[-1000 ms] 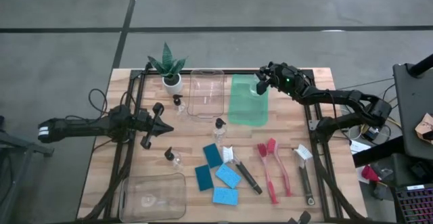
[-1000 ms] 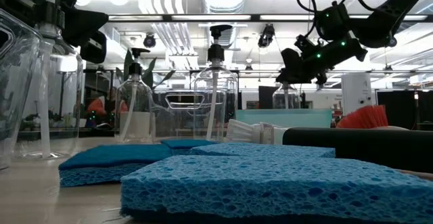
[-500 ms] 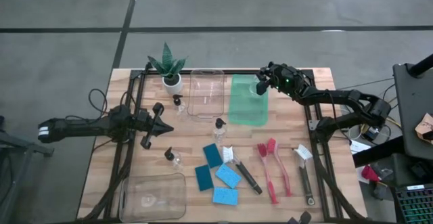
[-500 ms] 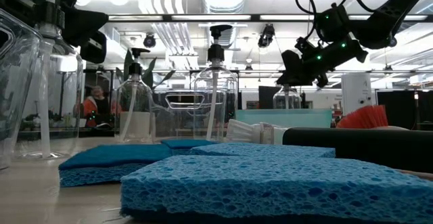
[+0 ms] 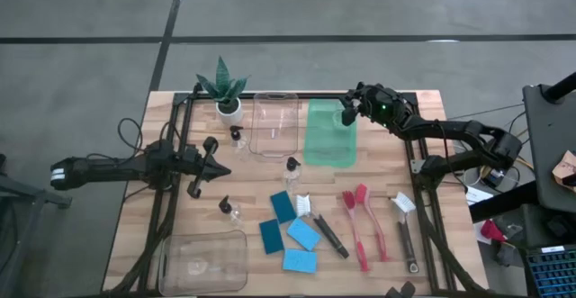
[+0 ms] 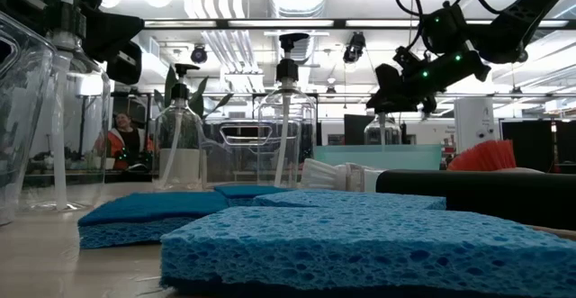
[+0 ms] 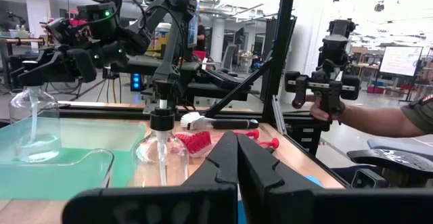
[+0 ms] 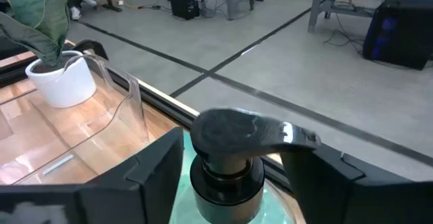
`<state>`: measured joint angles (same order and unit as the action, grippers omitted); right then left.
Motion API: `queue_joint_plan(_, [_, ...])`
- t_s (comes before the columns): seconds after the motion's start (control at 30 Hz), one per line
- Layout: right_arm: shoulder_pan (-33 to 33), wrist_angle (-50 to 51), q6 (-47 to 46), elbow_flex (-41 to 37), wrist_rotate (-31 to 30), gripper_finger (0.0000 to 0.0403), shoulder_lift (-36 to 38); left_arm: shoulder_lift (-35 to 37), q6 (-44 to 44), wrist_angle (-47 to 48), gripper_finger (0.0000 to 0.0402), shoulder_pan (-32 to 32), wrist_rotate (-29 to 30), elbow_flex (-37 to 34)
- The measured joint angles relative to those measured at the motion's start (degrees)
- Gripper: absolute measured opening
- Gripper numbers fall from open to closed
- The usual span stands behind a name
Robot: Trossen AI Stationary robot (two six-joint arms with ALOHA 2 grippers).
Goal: Pick & Place Kitchen Sink Supplies
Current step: Put the transparent soap dispenser into the green bin
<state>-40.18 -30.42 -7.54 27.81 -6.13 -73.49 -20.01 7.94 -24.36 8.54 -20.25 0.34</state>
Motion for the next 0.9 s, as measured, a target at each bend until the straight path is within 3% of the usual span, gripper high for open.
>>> queue_joint_plan(0.4, [0.1, 0.0, 3.2, 0.0, 0.4, 0.0303, 6.2, 0.0, 0.0, 0.0, 0.0000, 0.0, 0.0, 0.0])
queue_joint_plan(0.5, [1.0, -0.3, 4.6, 0.0, 4.0, 0.0310, 8.3, 0.0, 0.0, 0.0, 0.0000, 0.0, 0.0, 0.0])
queue_joint_plan(0.73, [7.0, -1.1, 5.8, 0.0, 12.3, 0.0313, 11.6, 0.0, 0.0, 0.0, 0.0000, 0.0, 0.0, 0.0])
queue_joint_plan(0.9, [15.7, -3.0, 6.0, 0.0, 16.0, 0.0313, 12.2, 0.0, 0.0, 0.0, 0.0000, 0.0, 0.0, 0.0])
